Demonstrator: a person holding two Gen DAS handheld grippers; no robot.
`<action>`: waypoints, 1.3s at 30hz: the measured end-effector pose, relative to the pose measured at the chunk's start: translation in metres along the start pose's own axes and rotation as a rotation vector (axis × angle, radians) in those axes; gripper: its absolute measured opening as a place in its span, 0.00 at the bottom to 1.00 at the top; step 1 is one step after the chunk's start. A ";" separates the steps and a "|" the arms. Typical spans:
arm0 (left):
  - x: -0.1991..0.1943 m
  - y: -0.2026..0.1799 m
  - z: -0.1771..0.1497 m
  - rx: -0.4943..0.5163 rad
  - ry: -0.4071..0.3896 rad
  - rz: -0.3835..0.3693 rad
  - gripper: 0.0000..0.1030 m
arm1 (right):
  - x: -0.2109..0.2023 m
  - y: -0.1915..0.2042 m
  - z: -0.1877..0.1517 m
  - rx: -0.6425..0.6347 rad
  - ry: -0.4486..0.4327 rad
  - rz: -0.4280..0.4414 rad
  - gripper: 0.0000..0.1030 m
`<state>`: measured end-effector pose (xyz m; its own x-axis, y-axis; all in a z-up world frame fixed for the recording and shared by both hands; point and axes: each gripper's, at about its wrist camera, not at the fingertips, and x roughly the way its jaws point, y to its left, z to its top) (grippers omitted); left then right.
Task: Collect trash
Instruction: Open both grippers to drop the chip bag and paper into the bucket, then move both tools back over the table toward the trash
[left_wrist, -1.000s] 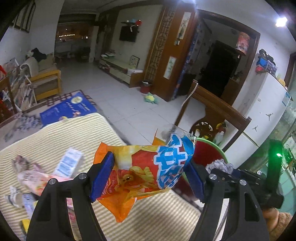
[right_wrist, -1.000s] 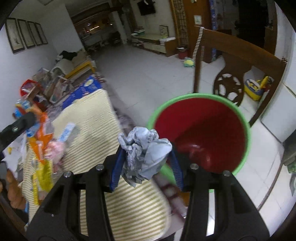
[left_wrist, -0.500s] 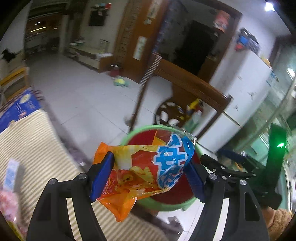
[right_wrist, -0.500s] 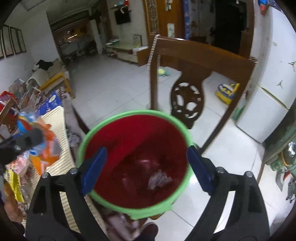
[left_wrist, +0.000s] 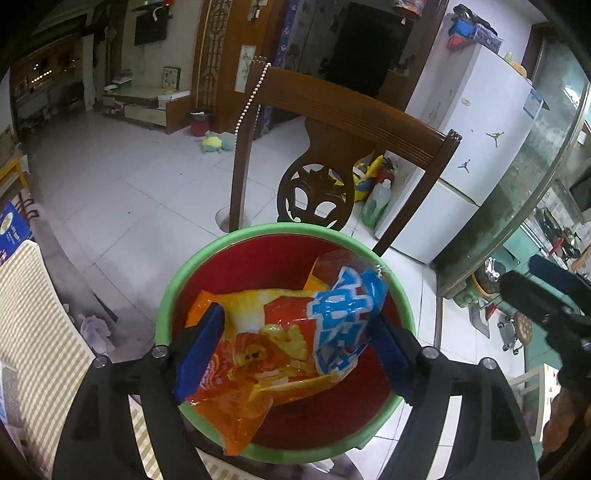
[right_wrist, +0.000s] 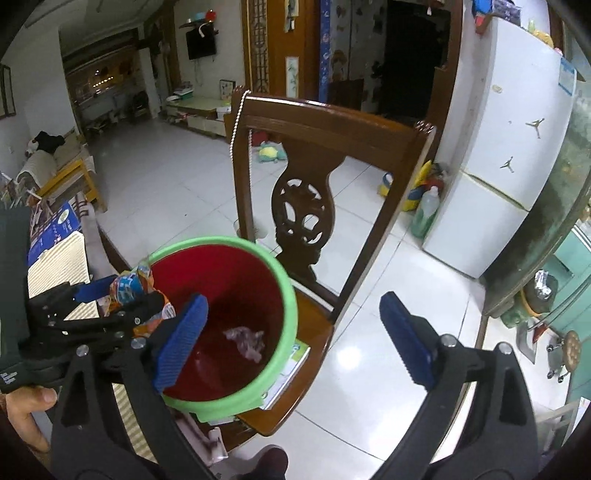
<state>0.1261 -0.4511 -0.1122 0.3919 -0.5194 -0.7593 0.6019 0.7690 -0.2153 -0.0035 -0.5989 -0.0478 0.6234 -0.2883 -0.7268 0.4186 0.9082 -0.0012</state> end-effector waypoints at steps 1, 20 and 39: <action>-0.001 0.000 0.000 -0.002 -0.003 0.004 0.79 | -0.002 0.000 0.001 -0.003 -0.005 -0.002 0.90; -0.133 0.066 -0.045 -0.120 -0.184 0.082 0.86 | -0.039 0.100 -0.010 -0.138 -0.065 0.066 0.93; -0.286 0.242 -0.212 -0.394 -0.186 0.381 0.89 | -0.065 0.323 -0.100 -0.355 0.074 0.367 0.95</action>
<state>0.0121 -0.0371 -0.0774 0.6678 -0.2079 -0.7148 0.1036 0.9768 -0.1873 0.0251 -0.2563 -0.0703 0.6334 0.0795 -0.7697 -0.0768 0.9963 0.0397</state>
